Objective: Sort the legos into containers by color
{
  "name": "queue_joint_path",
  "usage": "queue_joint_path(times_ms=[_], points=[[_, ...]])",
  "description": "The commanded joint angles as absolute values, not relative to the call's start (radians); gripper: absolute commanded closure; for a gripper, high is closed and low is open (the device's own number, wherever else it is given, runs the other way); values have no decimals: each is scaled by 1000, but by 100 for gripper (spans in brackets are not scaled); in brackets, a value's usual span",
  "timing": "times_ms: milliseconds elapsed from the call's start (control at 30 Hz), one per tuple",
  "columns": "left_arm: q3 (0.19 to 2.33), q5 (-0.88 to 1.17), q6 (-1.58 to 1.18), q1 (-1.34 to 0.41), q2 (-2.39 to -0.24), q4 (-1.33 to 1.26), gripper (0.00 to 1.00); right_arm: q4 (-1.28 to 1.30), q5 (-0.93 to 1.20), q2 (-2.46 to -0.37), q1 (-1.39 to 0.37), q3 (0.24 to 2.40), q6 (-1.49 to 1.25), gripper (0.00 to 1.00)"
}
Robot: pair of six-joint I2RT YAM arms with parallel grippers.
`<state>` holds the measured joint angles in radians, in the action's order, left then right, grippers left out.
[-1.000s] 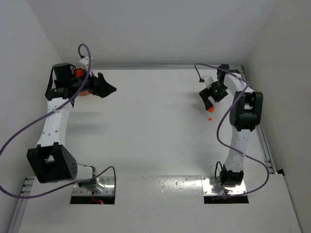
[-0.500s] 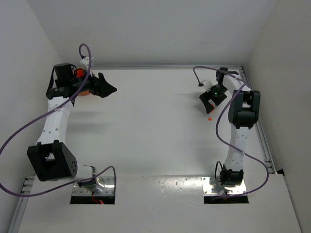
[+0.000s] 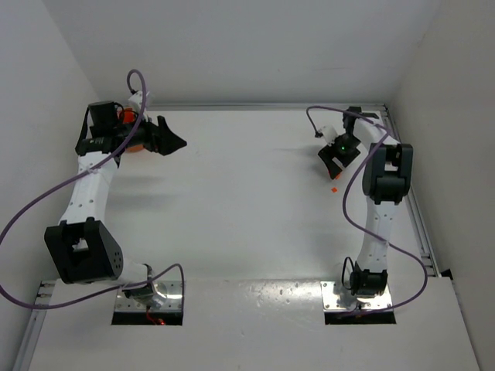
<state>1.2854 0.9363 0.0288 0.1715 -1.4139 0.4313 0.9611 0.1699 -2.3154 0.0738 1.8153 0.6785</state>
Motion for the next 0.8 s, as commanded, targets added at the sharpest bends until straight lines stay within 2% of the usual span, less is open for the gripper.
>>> queue_joint_path(times_ms=[0, 300, 767], points=[[1324, 968, 26, 169, -1420, 405, 0, 908, 172, -2319, 57, 1755, 706, 21], [1324, 968, 17, 169, -1430, 396, 0, 833, 143, -2272, 26, 1631, 706, 22], [1324, 977, 8, 169, -1430, 396, 0, 802, 133, -2282, -3, 1615, 696, 22]])
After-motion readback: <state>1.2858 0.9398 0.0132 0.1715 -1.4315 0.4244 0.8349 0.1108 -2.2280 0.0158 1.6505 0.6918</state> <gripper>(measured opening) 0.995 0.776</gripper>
